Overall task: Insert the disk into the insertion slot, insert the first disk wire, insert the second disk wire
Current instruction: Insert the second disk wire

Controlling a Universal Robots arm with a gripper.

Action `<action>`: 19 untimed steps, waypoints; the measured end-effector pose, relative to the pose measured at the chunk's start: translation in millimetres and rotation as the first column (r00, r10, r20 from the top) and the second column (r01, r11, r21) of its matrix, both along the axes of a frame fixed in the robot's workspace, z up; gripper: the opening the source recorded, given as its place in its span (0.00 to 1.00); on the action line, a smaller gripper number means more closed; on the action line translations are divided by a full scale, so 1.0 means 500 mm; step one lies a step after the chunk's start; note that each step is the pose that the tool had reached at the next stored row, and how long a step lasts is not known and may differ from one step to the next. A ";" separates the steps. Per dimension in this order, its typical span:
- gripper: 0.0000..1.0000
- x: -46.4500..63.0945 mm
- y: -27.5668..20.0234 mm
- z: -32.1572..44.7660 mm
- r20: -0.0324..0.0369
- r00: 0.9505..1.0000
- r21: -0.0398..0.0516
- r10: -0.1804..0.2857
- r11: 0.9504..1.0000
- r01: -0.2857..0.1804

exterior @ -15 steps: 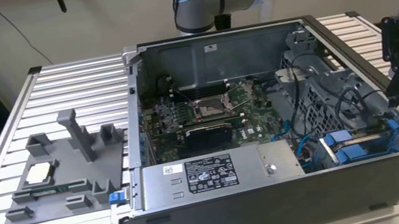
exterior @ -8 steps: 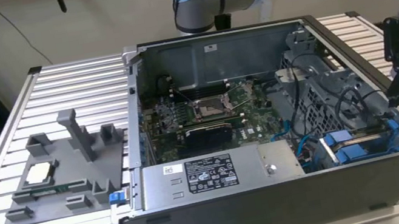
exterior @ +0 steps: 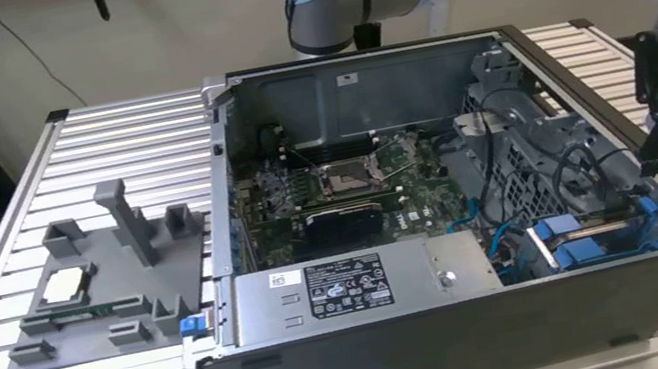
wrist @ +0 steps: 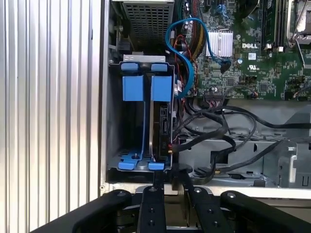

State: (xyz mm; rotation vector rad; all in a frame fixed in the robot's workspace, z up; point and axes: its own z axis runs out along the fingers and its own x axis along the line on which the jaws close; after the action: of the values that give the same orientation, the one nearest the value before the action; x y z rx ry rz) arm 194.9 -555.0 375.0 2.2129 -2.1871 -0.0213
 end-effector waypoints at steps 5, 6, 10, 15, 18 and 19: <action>0.27 0.001 0.0002 -0.004 0.000 1.000 0.023 0.000 1.000 0.000; 0.27 0.001 0.0002 -0.005 0.000 1.000 0.030 0.000 1.000 0.000; 0.27 0.001 0.0001 -0.006 0.000 1.000 0.062 0.000 0.998 0.000; 0.27 0.007 -0.0005 -0.010 -0.002 1.000 0.090 0.000 0.996 0.000; 0.27 0.016 -0.0037 -0.012 -0.005 1.000 0.095 0.000 0.995 0.000; 0.27 0.018 -0.0057 -0.013 -0.007 1.000 0.096 0.000 0.995 0.001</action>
State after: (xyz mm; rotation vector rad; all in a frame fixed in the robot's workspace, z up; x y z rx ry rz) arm 204.0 -557.9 368.5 2.2575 -2.2284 -0.1365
